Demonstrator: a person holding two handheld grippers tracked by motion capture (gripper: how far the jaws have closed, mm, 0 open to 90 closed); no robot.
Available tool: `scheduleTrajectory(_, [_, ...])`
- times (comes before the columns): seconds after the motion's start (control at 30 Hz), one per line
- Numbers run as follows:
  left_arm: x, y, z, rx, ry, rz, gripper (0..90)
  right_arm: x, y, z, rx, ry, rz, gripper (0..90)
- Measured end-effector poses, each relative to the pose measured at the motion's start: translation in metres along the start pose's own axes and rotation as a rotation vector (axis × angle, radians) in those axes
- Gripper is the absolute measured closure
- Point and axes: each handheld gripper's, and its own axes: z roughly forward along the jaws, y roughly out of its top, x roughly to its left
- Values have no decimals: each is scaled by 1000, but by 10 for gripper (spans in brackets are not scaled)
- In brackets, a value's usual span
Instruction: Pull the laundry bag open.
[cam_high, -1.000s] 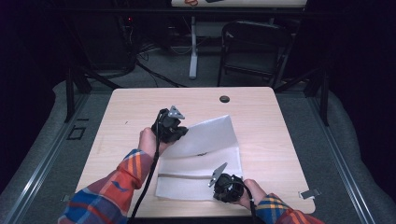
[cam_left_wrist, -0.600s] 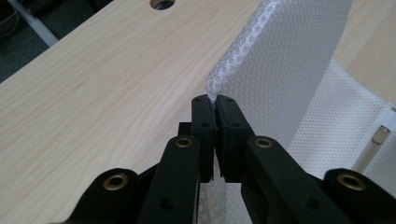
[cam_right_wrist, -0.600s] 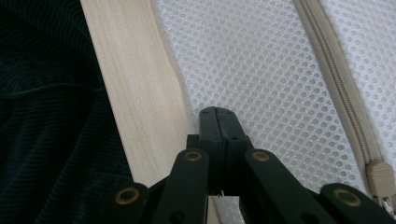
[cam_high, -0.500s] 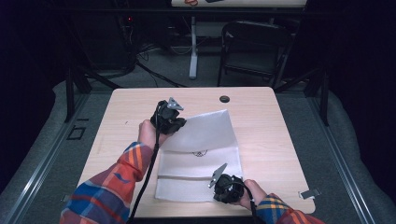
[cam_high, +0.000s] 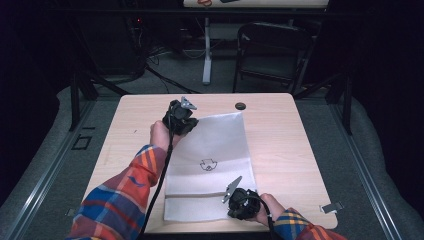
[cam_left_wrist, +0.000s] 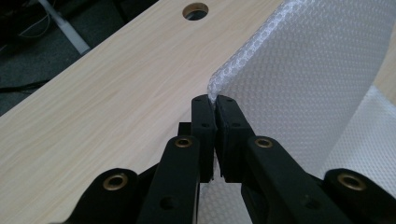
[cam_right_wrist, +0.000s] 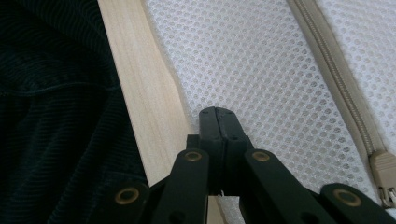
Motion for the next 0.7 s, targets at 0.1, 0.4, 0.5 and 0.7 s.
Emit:
scheduleTrajectory(0.1, [-1, 4, 8, 4, 21, 11, 864, 0, 0, 0, 1, -1, 0, 900])
scheduleTrajectory(0.4, [-5, 14, 28, 19, 56, 12, 858, -2, -1, 0, -6, 11, 14, 900])
scheduleTrajectory(0.5, [-5, 16, 34, 27, 65, 16, 852, -2, -1, 0, -8, 12, 16, 900])
scheduleTrajectory(0.7, [-3, 20, 43, 27, 82, 5, 826, -3, -1, 0, -5, 21, 11, 900])
